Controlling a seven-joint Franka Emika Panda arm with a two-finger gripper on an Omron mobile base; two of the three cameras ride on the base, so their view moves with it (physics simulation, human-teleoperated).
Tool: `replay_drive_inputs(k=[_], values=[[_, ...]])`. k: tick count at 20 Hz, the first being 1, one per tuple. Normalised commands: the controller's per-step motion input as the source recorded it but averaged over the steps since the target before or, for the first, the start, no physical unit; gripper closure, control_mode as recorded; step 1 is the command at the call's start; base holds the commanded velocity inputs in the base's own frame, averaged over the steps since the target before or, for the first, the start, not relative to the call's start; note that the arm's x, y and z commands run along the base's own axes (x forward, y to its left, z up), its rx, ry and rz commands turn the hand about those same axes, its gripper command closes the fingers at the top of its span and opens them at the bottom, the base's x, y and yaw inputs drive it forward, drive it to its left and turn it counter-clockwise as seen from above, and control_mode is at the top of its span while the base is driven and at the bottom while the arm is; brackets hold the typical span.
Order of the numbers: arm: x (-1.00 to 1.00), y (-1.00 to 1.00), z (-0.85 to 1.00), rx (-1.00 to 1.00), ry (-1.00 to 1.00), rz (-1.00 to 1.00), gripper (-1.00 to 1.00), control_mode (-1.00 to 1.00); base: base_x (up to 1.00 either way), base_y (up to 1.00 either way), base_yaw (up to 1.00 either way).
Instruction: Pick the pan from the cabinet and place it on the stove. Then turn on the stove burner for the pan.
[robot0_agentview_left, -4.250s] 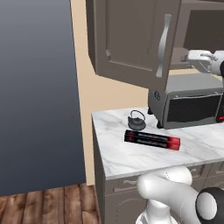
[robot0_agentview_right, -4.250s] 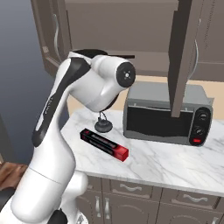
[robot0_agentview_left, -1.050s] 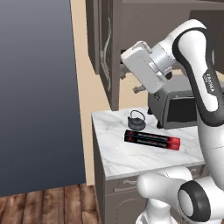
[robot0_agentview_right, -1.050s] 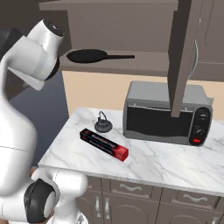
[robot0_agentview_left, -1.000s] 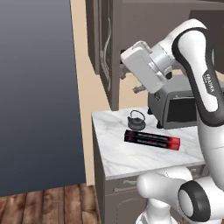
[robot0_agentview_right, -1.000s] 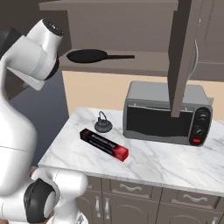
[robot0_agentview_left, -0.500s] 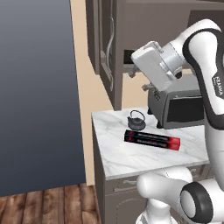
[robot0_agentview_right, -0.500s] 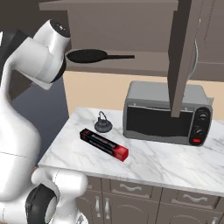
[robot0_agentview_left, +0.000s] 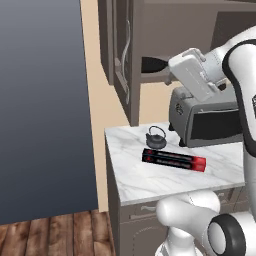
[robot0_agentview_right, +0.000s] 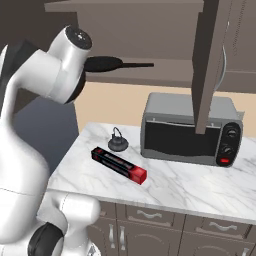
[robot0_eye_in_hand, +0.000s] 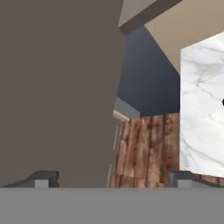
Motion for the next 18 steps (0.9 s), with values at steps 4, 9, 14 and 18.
replay_drive_inputs(k=[4,9,14,18], values=[[0.22,-0.31,0.0,-0.01,-0.06,-0.31,-1.0,-1.0,0.0,0.0,0.0],[0.34,-0.32,0.0,-0.02,0.0,-0.34,-1.0,-1.0,0.0,0.0,0.0],[0.49,-0.37,0.0,-0.02,0.0,-0.32,-1.0,-1.0,0.0,0.0,0.0],[0.66,-0.33,0.0,-0.04,0.0,-0.27,-1.0,-1.0,0.0,0.0,0.0]])
